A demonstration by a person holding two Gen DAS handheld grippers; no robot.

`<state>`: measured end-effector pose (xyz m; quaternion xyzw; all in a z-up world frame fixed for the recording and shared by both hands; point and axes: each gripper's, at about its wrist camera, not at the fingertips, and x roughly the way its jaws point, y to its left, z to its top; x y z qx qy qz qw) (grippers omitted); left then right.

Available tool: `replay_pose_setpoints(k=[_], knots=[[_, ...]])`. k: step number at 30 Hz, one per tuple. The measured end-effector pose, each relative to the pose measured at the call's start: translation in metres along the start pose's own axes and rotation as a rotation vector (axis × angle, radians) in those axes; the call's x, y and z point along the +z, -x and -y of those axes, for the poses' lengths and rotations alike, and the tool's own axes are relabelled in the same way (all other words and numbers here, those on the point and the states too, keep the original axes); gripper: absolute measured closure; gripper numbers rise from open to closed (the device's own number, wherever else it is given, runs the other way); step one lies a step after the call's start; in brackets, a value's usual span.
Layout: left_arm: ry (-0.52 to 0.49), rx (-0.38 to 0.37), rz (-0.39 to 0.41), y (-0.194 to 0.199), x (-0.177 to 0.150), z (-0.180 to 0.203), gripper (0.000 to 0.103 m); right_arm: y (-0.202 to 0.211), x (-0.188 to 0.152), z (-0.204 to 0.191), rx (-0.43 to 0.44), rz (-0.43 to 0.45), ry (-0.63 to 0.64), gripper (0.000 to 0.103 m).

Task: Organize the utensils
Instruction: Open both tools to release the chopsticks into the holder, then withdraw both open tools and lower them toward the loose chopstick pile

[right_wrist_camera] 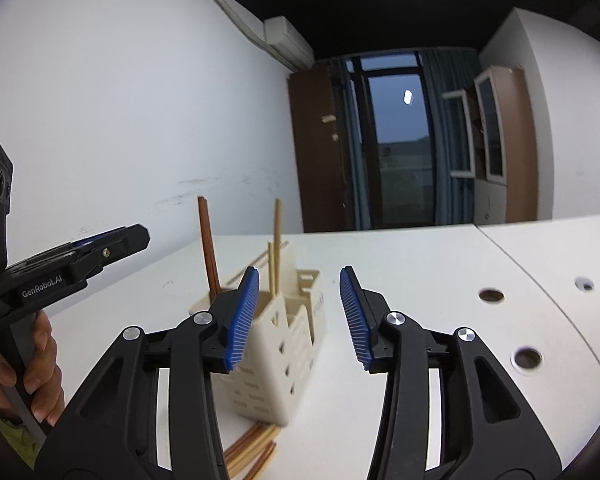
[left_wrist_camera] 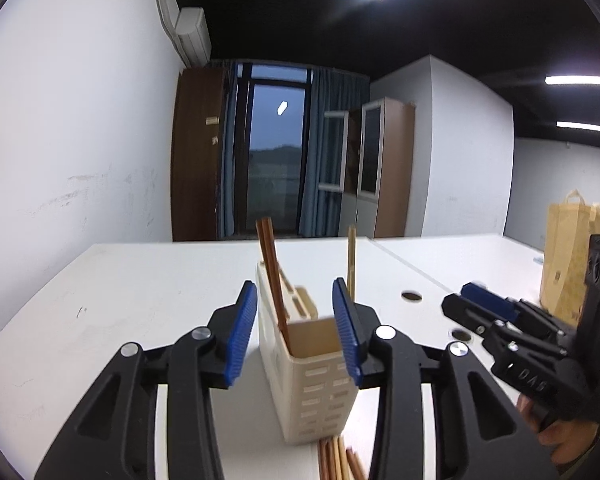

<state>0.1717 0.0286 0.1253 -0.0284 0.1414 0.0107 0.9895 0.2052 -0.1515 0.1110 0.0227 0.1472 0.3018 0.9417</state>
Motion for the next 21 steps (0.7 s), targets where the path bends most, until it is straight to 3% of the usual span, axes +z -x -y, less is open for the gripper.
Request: replay_pose_setpoints(k=[4,8,21], knots=[[0.004,-0.001,-0.070,0.000,-0.010,0.001,0.064,0.009,-0.010,-0.001,-0.006,-0.053,0.007,0.054],[0.013,0.010,-0.187,-0.010,-0.026,-0.002,0.063,0.012,-0.017,-0.004,-0.011,-0.103,0.000,0.054],[0.026,-0.027,-0.371,-0.032,-0.061,-0.004,0.063,-0.011,-0.062,-0.011,-0.038,-0.362,-0.014,0.046]])
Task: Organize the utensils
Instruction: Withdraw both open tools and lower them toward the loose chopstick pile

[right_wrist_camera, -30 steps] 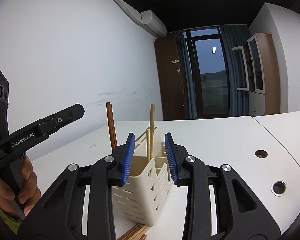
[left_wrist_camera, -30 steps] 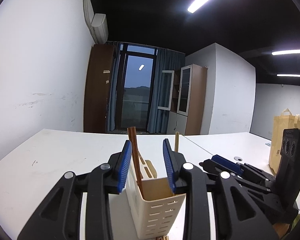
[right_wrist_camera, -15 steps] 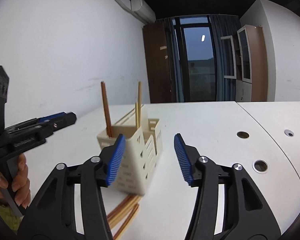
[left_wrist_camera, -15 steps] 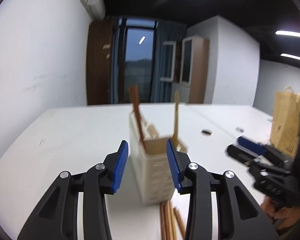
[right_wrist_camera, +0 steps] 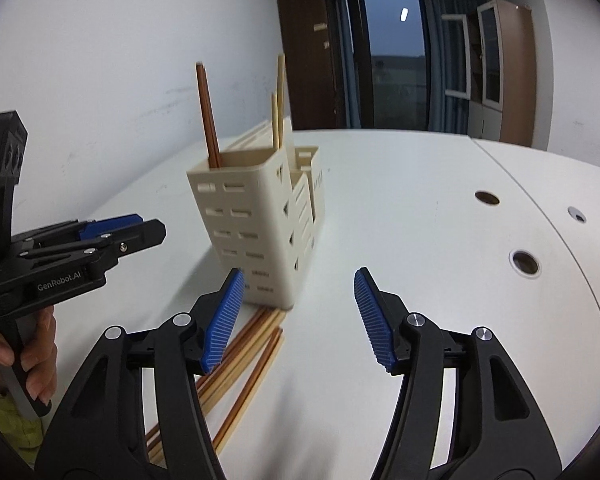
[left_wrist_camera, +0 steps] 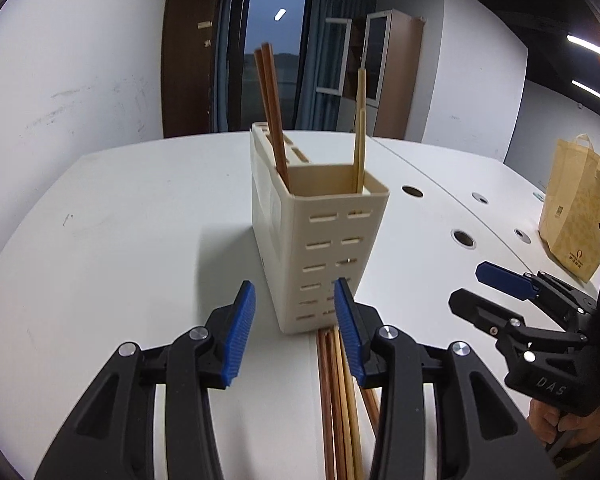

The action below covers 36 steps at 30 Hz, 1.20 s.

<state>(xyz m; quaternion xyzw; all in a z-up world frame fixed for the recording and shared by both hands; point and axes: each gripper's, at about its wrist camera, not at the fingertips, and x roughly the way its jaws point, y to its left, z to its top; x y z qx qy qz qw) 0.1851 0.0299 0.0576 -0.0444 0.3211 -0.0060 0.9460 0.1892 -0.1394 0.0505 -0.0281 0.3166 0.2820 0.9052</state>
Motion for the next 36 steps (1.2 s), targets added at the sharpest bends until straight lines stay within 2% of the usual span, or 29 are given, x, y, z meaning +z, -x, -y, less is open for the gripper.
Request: replay_pose_setpoints(k=[3,6,16,21,36], knots=[[0.009,-0.012,-0.045,-0.009,-0.006,-0.003,0.063,-0.009,-0.004,-0.001,0.005,-0.073,0.000,0.044],[0.018,-0.035,-0.098,-0.020,-0.012,-0.007,0.063,-0.017,-0.007,0.003,0.055,-0.141,-0.034,0.044],[-0.033,-0.063,-0.200,-0.045,-0.027,-0.001,0.063,-0.043,-0.021,0.006,0.035,-0.276,-0.051,0.044],[-0.036,-0.064,-0.245,-0.057,-0.035,-0.003,0.063,-0.056,-0.030,0.004,0.026,-0.321,-0.051,0.044],[0.000,-0.063,-0.294,-0.073,-0.041,-0.010,0.063,-0.085,-0.050,-0.013,-0.021,-0.390,-0.003,0.044]])
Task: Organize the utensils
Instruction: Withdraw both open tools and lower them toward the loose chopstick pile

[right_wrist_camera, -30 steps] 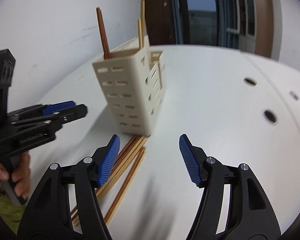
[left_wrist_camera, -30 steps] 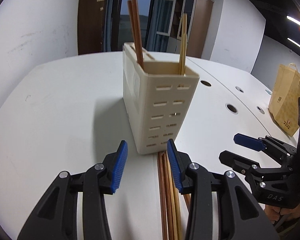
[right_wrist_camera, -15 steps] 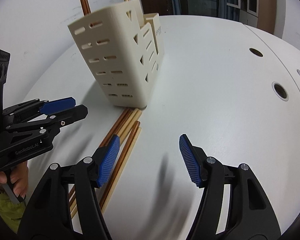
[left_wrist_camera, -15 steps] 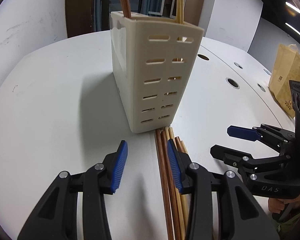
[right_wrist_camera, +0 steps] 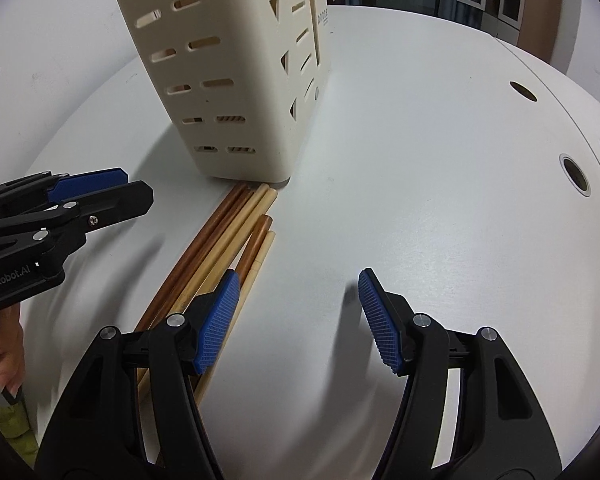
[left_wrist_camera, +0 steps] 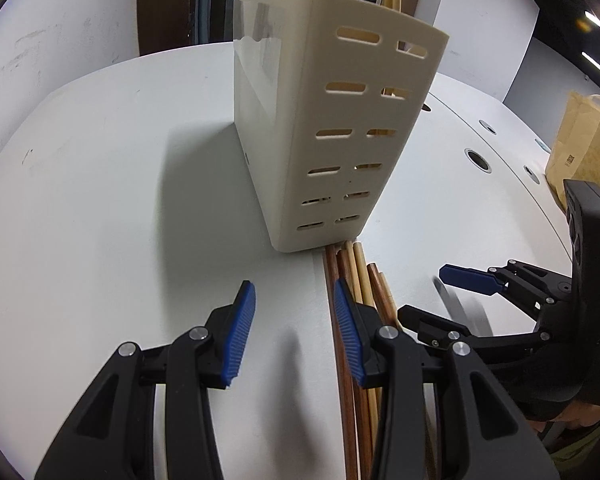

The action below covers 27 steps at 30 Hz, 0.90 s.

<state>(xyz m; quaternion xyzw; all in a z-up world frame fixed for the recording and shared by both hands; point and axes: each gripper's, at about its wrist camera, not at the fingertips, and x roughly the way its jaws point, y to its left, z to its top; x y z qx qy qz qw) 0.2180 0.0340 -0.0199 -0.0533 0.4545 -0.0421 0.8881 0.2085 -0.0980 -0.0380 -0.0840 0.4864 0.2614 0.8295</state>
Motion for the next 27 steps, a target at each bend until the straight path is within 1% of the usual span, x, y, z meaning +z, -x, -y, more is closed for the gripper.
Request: replay_pose_setpoints(k=[7,13,20,23,25,27], knots=[[-0.009,0.002,-0.008,-0.004,-0.002,0.004,0.063,0.001,0.000,-0.004,-0.014,0.007,0.010,0.044],[-0.007,0.005,-0.013,-0.007,-0.001,0.004,0.063,0.001,-0.006,-0.005,-0.054,0.002,0.037,0.044],[-0.021,0.010,-0.041,-0.021,-0.005,0.009,0.063,0.006,-0.015,-0.013,-0.069,-0.009,0.049,0.044],[-0.039,0.014,-0.058,-0.029,-0.008,0.016,0.063,0.008,-0.018,-0.014,-0.073,-0.005,0.055,0.048],[-0.049,0.017,-0.064,-0.032,-0.009,0.019,0.063,0.011,-0.020,-0.011,-0.074,-0.003,0.047,0.055],[-0.052,0.020,-0.070,-0.035,-0.009,0.021,0.063,0.011,-0.015,-0.005,-0.076,0.000,0.041,0.059]])
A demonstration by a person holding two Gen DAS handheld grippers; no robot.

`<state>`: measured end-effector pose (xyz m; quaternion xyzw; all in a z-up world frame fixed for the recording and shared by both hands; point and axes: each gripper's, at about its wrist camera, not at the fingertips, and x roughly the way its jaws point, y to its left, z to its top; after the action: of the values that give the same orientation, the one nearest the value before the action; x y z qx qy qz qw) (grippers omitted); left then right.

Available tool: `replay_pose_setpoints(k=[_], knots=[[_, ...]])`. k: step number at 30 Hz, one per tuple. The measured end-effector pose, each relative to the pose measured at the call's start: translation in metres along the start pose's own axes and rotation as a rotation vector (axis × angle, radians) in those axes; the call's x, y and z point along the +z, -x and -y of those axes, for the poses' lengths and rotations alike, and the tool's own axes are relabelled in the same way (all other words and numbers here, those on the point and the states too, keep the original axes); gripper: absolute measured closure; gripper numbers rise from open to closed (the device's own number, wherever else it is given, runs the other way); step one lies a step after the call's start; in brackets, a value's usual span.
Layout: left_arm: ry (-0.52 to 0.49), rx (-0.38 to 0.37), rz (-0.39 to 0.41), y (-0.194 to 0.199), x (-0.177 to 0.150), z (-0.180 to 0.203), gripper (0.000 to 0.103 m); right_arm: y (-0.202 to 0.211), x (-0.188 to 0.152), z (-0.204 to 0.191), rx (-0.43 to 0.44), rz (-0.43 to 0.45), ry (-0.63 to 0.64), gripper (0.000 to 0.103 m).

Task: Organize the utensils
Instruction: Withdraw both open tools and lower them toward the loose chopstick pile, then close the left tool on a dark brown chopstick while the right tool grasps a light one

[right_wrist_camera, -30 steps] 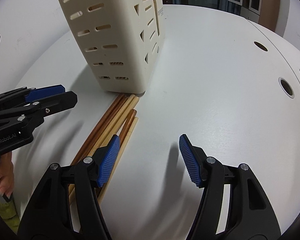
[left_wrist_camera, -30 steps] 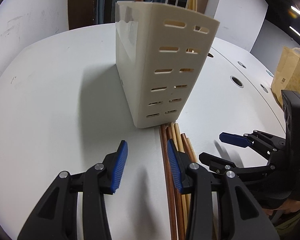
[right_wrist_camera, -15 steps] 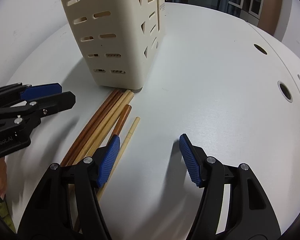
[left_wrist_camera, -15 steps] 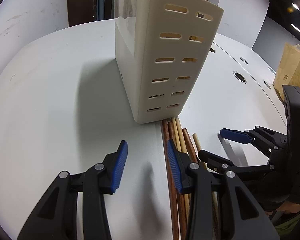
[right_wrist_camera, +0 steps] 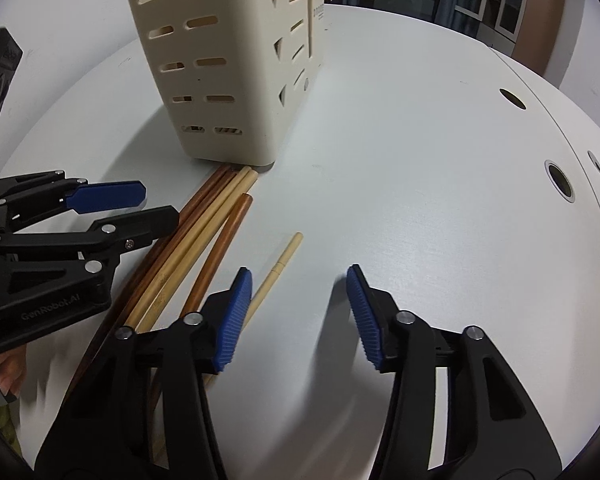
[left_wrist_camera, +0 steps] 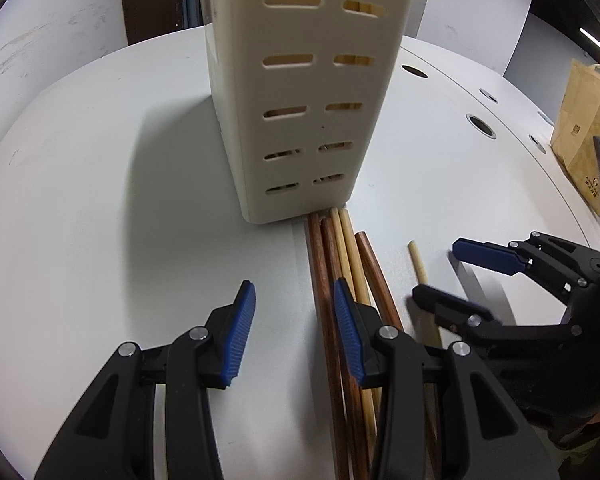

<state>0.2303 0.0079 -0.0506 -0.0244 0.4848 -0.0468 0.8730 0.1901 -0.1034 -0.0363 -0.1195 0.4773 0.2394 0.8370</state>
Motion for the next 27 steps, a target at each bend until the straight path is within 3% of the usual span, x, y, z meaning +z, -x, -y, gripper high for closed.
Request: replay_pose_setpoints(k=[12,27], knots=[[-0.015,0.033,-0.005,-0.003,0.000,0.009,0.063,-0.006,0.011,0.017,0.008,-0.025,-0.007,0.075],[-0.021,0.060,-0.032,-0.012,0.005,0.015,0.064,-0.008,0.015,0.010,0.017,-0.036,0.016,0.082]])
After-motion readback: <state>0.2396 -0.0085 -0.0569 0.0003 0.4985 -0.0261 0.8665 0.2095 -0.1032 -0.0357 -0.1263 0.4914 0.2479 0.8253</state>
